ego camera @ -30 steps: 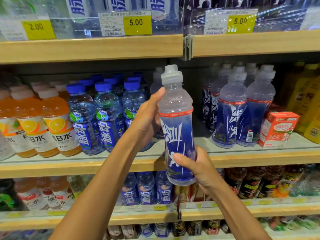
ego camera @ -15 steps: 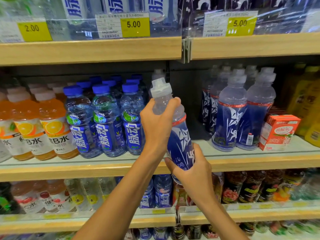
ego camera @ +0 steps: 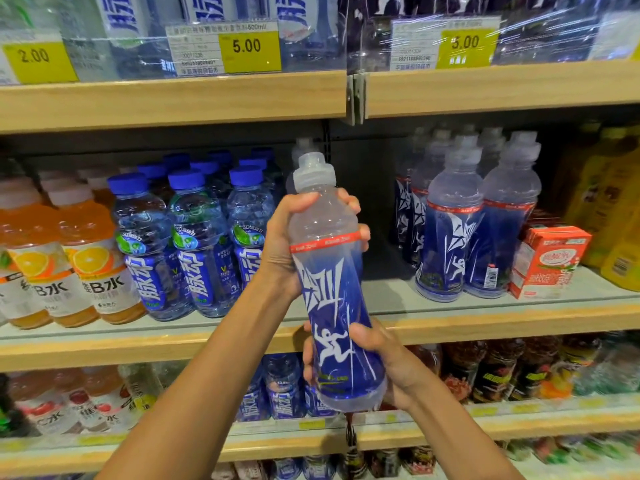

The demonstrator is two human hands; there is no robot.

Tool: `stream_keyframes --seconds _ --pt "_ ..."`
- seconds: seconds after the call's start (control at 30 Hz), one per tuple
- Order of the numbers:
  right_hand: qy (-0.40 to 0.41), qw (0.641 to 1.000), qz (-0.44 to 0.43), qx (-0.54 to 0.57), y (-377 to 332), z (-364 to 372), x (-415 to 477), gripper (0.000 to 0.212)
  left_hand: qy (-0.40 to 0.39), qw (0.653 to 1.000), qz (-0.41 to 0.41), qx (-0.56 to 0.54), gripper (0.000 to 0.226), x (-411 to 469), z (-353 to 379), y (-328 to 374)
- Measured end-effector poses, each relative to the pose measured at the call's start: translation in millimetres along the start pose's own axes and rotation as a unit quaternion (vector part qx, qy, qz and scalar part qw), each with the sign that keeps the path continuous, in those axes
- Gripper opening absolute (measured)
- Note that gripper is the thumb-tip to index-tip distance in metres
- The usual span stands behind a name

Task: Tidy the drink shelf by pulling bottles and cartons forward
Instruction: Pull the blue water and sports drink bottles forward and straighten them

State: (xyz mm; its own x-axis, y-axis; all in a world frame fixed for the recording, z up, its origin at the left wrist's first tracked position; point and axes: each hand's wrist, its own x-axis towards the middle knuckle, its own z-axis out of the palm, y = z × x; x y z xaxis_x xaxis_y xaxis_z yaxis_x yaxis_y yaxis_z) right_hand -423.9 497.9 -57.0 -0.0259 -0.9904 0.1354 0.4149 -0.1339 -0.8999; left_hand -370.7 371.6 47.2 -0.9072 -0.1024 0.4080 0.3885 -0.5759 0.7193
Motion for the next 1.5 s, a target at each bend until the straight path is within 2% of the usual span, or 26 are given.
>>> stream_keyframes --seconds 0.07,0.17,0.23,0.3,0.37,0.43,0.63,0.73,0.8,0.9,1.0,1.1,1.2,1.23,1.3,1.37,1.43,1.5 --pt "0.056 0.998 -0.011 -0.024 -0.4 0.4 -2.1 0.075 0.021 0.999 0.002 0.030 0.042 0.7 -4.4 -0.8" --pt "0.188 0.975 -0.022 -0.120 -2.5 0.3 -6.9 0.069 0.119 0.975 0.004 0.188 0.045 0.2 -6.8 2.4" --pt "0.225 0.958 -0.066 -0.163 -3.7 0.5 -7.8 0.059 0.182 0.933 0.010 0.311 0.039 0.6 -6.2 1.6" --pt "0.255 0.942 -0.108 -0.191 -4.0 1.3 -6.9 0.050 0.233 0.883 0.051 0.403 0.028 0.1 -3.1 0.0" --pt "0.290 0.918 -0.144 -0.231 -3.4 0.7 -5.0 0.044 0.260 0.836 0.110 0.471 0.021 -0.4 0.2 -3.6" --pt "0.329 0.885 -0.174 -0.280 -2.2 -0.2 -2.3 0.040 0.276 0.803 0.149 0.508 0.016 0.0 3.8 -10.3" --pt "0.403 0.792 -0.216 -0.403 1.3 5.2 2.2 0.036 0.339 0.799 0.190 0.458 0.021 10.8 24.0 -26.9" --pt "0.415 0.772 -0.220 -0.428 1.0 7.4 1.9 0.037 0.347 0.808 0.220 0.422 0.013 15.2 29.5 -27.2" --pt "0.401 0.787 -0.219 -0.414 -0.5 8.1 -0.2 0.041 0.337 0.808 0.240 0.420 0.010 15.8 33.0 -27.4" --pt "0.336 0.846 -0.216 -0.353 -7.2 2.3 -6.1 0.049 0.307 0.819 0.252 0.413 0.014 16.2 34.1 -24.1" --pt "0.250 0.919 -0.150 -0.264 -19.7 -10.4 -15.3 0.057 0.273 0.867 0.215 0.358 0.008 14.3 32.5 -20.3" --pt "0.168 0.964 -0.055 -0.198 -28.6 -18.5 -22.7 0.064 0.250 0.927 0.133 0.246 0.031 15.1 26.1 -17.5" --pt "0.125 0.979 0.015 -0.164 -31.8 -21.1 -20.4 0.097 0.170 0.966 0.059 0.187 0.036 15.0 20.4 -13.9" --pt "0.090 0.983 0.010 -0.157 -31.6 -20.6 -19.2 0.098 0.132 0.975 0.044 0.171 0.036 14.8 18.8 -12.2" --pt "0.040 0.991 -0.013 -0.125 -30.3 -15.9 -15.5 0.085 0.062 0.988 0.027 0.138 0.043 13.7 14.9 -10.3" --pt "0.048 0.992 -0.025 -0.112 -29.3 -10.6 -10.8 0.073 0.015 0.994 0.012 0.105 0.048 11.6 11.1 -10.7" --pt "0.065 0.986 -0.042 -0.149 -27.2 -5.4 -4.6 0.069 -0.001 0.997 -0.001 0.080 0.048 8.0 8.2 -12.0" --pt "0.085 0.978 -0.055 -0.182 -25.6 -0.1 -0.4 0.067 0.024 0.996 -0.006 0.089 0.050 3.0 5.7 -9.9"
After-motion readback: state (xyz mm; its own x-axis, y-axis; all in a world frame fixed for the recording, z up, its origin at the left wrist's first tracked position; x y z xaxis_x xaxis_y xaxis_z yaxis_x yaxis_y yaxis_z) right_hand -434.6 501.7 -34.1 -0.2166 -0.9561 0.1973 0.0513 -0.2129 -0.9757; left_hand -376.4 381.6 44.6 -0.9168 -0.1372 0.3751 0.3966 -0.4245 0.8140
